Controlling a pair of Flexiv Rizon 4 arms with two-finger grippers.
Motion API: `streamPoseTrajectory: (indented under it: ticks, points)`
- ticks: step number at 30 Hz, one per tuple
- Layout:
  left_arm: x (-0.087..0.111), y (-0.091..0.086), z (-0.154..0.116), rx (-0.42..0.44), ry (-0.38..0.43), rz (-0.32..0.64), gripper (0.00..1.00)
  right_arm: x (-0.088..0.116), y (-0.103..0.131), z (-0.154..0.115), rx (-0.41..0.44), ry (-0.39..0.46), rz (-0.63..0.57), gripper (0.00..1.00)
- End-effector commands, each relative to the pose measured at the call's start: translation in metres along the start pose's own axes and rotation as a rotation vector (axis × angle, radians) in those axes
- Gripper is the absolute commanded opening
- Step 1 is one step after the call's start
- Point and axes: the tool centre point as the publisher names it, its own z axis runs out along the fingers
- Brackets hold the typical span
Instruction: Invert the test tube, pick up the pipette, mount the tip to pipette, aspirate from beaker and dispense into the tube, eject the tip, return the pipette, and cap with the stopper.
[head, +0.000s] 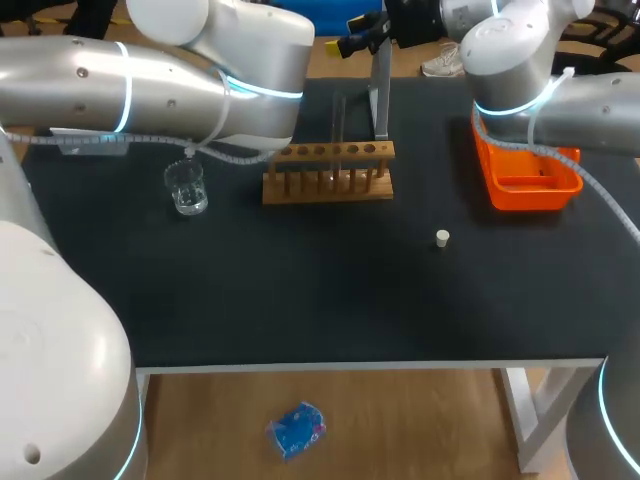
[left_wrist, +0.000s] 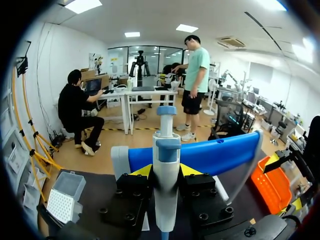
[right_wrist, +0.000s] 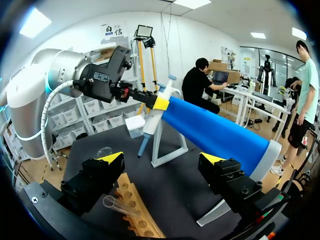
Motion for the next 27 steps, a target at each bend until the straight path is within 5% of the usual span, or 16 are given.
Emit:
streamPoseTrajectory:
  ticks: [1, 27]
  points:
    - [0.002, -0.002, 0.003, -0.014, -0.009, 0.004, 0.00, -0.001, 0.001, -0.001, 0.004, 0.003, 0.000, 1.00]
    - [0.001, 0.012, 0.010, -0.049, -0.027, 0.011, 0.00, -0.001, 0.001, -0.001, 0.004, 0.003, 0.000, 1.00]
